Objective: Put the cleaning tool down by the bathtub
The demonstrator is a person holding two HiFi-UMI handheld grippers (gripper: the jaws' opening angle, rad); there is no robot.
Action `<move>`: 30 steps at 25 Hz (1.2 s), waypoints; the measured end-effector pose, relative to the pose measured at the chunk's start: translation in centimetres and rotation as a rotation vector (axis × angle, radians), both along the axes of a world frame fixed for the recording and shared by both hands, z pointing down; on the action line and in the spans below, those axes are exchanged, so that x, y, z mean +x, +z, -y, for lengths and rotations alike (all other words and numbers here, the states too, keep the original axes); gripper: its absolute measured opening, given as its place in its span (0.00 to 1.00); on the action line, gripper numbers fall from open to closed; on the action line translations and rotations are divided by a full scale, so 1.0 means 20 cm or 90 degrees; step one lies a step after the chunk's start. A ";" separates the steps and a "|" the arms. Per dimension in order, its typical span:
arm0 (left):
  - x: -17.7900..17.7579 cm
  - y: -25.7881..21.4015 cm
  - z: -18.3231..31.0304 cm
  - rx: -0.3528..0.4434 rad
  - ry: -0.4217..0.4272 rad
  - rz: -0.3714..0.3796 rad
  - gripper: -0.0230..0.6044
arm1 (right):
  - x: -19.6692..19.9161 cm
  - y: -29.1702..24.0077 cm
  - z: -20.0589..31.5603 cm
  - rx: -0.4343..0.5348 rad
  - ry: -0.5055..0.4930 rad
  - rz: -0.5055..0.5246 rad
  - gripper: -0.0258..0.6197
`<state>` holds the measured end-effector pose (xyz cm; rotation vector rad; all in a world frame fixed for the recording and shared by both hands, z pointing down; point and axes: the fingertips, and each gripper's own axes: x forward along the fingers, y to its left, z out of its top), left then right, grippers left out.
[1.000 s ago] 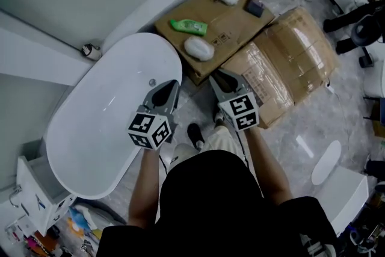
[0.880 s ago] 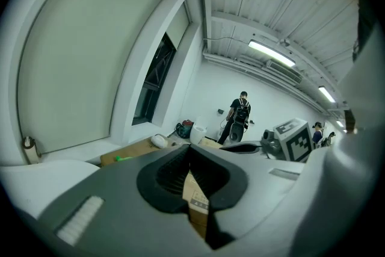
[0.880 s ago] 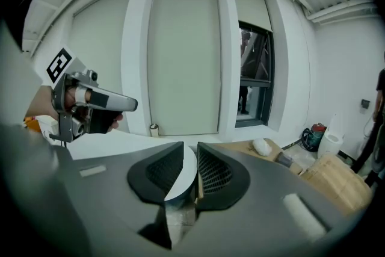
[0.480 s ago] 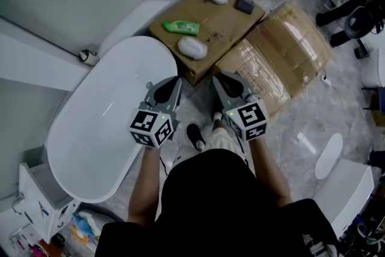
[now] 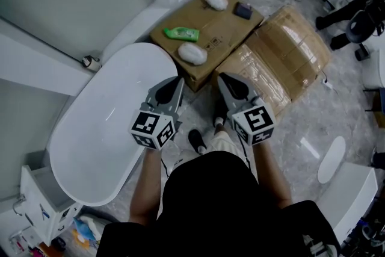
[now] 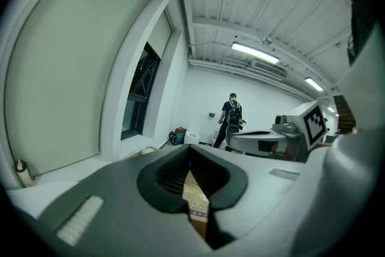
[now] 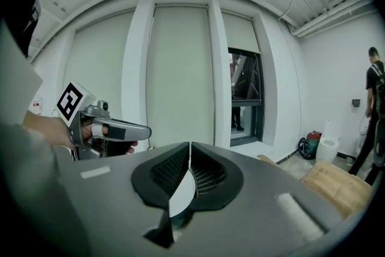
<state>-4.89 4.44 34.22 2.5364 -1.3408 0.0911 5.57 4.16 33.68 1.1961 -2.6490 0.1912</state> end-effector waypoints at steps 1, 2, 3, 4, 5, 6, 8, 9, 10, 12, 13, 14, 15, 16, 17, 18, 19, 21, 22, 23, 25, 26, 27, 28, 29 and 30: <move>0.00 -0.01 0.00 0.001 0.000 -0.001 0.03 | 0.01 -0.01 0.00 0.002 0.000 0.000 0.07; 0.01 -0.01 0.00 0.002 -0.001 -0.001 0.03 | 0.01 -0.01 0.00 0.004 0.000 -0.001 0.06; 0.01 -0.02 0.01 0.003 -0.001 -0.001 0.04 | 0.02 -0.02 -0.01 0.005 -0.001 -0.002 0.06; 0.01 -0.02 0.01 0.004 -0.001 0.000 0.03 | 0.02 -0.02 -0.01 0.006 0.000 -0.002 0.06; 0.02 -0.02 0.01 0.004 -0.001 0.001 0.03 | 0.03 -0.02 0.00 0.005 0.001 0.000 0.06; 0.02 -0.02 0.01 0.005 -0.002 0.001 0.03 | 0.04 -0.02 0.00 0.003 0.003 0.001 0.06; 0.01 -0.02 0.01 0.005 -0.004 0.002 0.03 | 0.05 -0.01 0.00 0.000 0.005 0.002 0.05; 0.01 -0.02 0.02 0.005 -0.004 0.002 0.04 | 0.05 -0.02 0.00 0.000 0.006 0.002 0.05; 0.01 -0.03 0.02 0.006 -0.005 0.002 0.03 | 0.05 -0.02 0.00 0.001 0.008 0.004 0.05; 0.00 -0.04 0.02 0.008 -0.004 0.002 0.03 | 0.04 -0.04 -0.01 0.003 0.009 0.007 0.05; 0.00 -0.04 0.02 0.009 -0.004 0.002 0.03 | 0.04 -0.04 -0.01 0.004 0.009 0.009 0.05; 0.00 -0.04 0.02 0.010 -0.003 0.002 0.03 | 0.04 -0.04 -0.01 0.004 0.009 0.010 0.05; 0.00 -0.04 0.02 0.011 -0.003 0.002 0.03 | 0.04 -0.04 -0.01 0.005 0.008 0.011 0.05; 0.00 -0.04 0.01 0.011 -0.003 0.002 0.03 | 0.04 -0.04 -0.02 0.005 0.008 0.012 0.05; 0.01 -0.04 0.01 0.010 -0.002 0.002 0.03 | 0.04 -0.04 -0.02 0.005 0.008 0.013 0.05; 0.01 -0.04 0.01 0.009 -0.001 0.002 0.03 | 0.04 -0.04 -0.02 0.004 0.007 0.014 0.05; 0.01 -0.04 0.01 0.008 -0.001 0.002 0.03 | 0.04 -0.04 -0.02 0.003 0.007 0.014 0.05; 0.01 -0.03 0.02 0.006 -0.001 0.002 0.03 | 0.04 -0.04 -0.01 0.002 0.007 0.015 0.05; 0.01 -0.03 0.02 0.006 -0.001 0.002 0.03 | 0.04 -0.03 -0.01 0.001 0.008 0.015 0.05; 0.02 -0.03 0.02 0.006 -0.002 0.001 0.03 | 0.05 -0.03 -0.01 0.001 0.008 0.016 0.05; 0.02 -0.03 0.03 0.007 -0.002 0.001 0.03 | 0.05 -0.03 0.00 0.001 0.010 0.016 0.05; 0.02 -0.03 0.03 0.006 -0.002 0.001 0.03 | 0.05 -0.03 0.00 0.001 0.010 0.015 0.05; 0.01 -0.03 0.03 0.006 -0.003 0.000 0.03 | 0.05 -0.03 0.00 0.001 0.010 0.015 0.05; 0.01 -0.02 0.03 0.004 -0.004 0.000 0.03 | 0.05 -0.03 0.01 0.002 0.009 0.015 0.05; 0.01 -0.02 0.03 0.003 -0.005 -0.001 0.03 | 0.05 -0.03 0.01 0.002 0.007 0.014 0.05; 0.01 -0.01 0.04 0.001 -0.005 -0.002 0.03 | 0.05 -0.03 0.01 0.002 0.006 0.014 0.05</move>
